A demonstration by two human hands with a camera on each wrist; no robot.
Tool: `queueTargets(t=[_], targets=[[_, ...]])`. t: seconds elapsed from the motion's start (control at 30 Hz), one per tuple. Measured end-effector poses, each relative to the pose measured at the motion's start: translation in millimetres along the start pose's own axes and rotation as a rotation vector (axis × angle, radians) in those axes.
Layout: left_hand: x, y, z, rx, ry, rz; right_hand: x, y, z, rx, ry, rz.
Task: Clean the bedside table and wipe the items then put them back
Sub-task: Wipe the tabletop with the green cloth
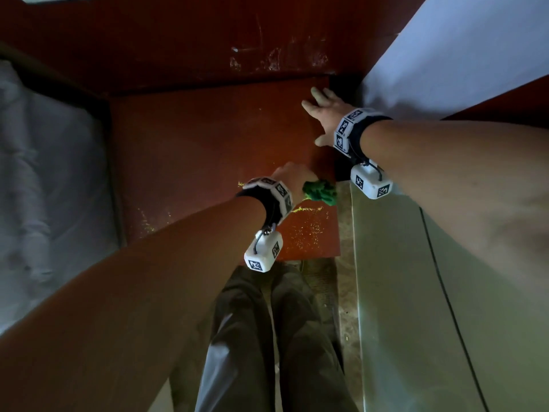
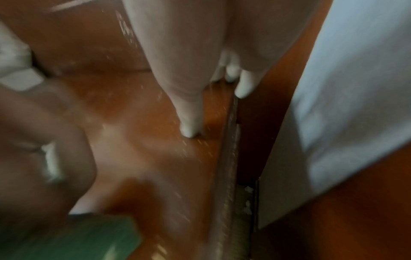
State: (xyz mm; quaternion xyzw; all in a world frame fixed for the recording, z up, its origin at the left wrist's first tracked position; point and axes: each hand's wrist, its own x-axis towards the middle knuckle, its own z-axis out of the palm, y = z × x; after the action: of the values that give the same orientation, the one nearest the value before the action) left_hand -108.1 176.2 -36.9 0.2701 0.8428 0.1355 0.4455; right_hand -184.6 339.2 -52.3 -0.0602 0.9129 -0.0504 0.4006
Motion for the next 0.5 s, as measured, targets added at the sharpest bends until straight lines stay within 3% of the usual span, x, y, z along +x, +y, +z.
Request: queueTargets(t=[0.07, 0.17, 0.23, 0.3, 0.37, 0.4, 0.5], targets=[[-5.2, -8.6, -18.4, 0.021, 0.055, -0.048, -7.9, -6.7, -9.4, 0.060, 0.041, 0.017], [-14.8, -27.8, -38.5, 0.057, 0.118, -0.142, -25.1, -19.8, -20.9, 0.363, 0.173, 0.015], [-20.2, -39.1, -45.7, 0.053, 0.132, -0.204, -36.7, -31.2, -28.3, 0.567, 0.101, -0.012], [-26.3, -45.9, -51.0, 0.045, 0.150, -0.235, -50.1, -43.7, -33.3, 0.698, -0.088, -0.036], [-30.8, -48.1, -55.1, -0.002, 0.157, -0.248, -62.2, -55.5, -33.6, 0.655, -0.239, -0.066], [-32.5, -47.3, -56.9, -0.014, 0.153, -0.249, -66.1, -60.5, -31.5, 0.568, -0.247, -0.091], [-34.4, -48.7, -64.9, 0.038, 0.132, -0.211, -71.0, -71.5, -23.0, 0.340, -0.108, -0.110]])
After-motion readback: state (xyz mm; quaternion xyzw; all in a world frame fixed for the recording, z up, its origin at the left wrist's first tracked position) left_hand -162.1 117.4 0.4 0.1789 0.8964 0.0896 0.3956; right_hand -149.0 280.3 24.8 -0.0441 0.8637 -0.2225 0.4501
